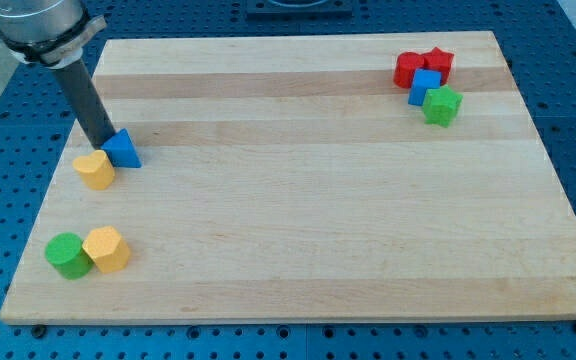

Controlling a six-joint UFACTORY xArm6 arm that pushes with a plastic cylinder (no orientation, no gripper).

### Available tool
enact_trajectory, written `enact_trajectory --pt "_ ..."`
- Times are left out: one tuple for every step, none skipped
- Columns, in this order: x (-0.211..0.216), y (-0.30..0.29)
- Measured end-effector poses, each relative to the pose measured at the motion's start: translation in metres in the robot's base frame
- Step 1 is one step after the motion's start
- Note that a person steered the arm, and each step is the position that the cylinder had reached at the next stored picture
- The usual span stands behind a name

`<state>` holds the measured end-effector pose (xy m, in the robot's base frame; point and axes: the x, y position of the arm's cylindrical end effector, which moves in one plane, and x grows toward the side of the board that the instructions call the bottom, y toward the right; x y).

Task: Move the yellow heart towards bottom

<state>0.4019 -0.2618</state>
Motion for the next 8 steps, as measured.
enact_trajectory --pt "0.003 -0.011" --pt "0.021 -0.011" --pt "0.067 -0.011" --pt "0.100 -0.011" --pt "0.100 -0.011" --pt "0.094 -0.012" --pt "0.037 -0.020" --pt "0.029 -0.019"
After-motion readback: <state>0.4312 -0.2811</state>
